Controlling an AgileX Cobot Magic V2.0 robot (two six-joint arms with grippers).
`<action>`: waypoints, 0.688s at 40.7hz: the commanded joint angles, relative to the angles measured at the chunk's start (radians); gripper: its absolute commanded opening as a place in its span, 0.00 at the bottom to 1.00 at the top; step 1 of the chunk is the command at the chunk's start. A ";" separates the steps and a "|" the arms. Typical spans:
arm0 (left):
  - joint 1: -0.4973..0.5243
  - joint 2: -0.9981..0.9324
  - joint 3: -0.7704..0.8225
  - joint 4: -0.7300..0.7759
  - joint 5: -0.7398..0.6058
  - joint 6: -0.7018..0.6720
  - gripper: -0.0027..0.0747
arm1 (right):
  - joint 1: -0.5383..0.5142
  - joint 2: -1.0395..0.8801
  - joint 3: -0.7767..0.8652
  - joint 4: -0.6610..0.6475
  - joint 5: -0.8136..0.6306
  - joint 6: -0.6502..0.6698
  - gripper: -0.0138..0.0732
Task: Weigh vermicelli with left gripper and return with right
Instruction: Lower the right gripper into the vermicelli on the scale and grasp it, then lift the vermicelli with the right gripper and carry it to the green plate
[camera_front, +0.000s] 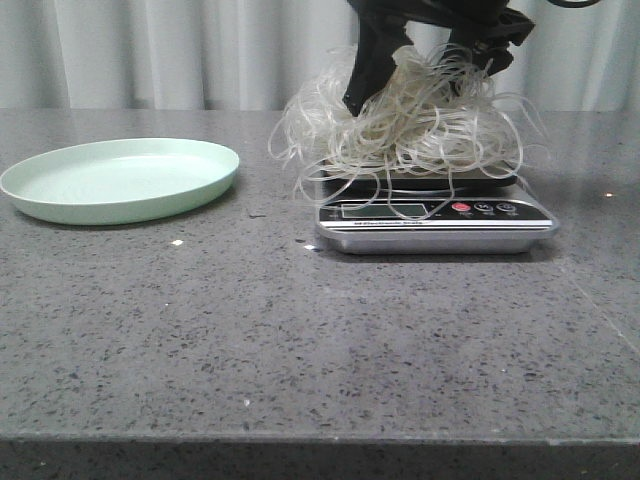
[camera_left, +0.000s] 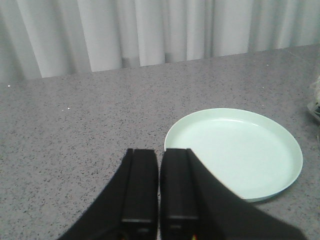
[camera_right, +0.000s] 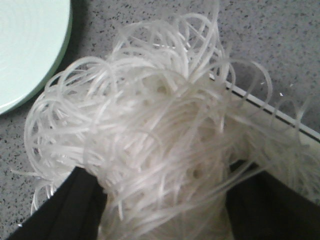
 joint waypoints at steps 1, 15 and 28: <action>0.001 0.001 -0.027 -0.015 -0.077 -0.011 0.21 | -0.001 -0.034 -0.028 0.005 -0.006 -0.010 0.66; 0.001 0.001 -0.027 -0.015 -0.077 -0.011 0.21 | -0.001 -0.038 -0.038 0.005 0.009 -0.010 0.34; 0.001 0.001 -0.027 -0.015 -0.077 -0.011 0.21 | -0.001 -0.039 -0.221 0.005 0.164 -0.010 0.33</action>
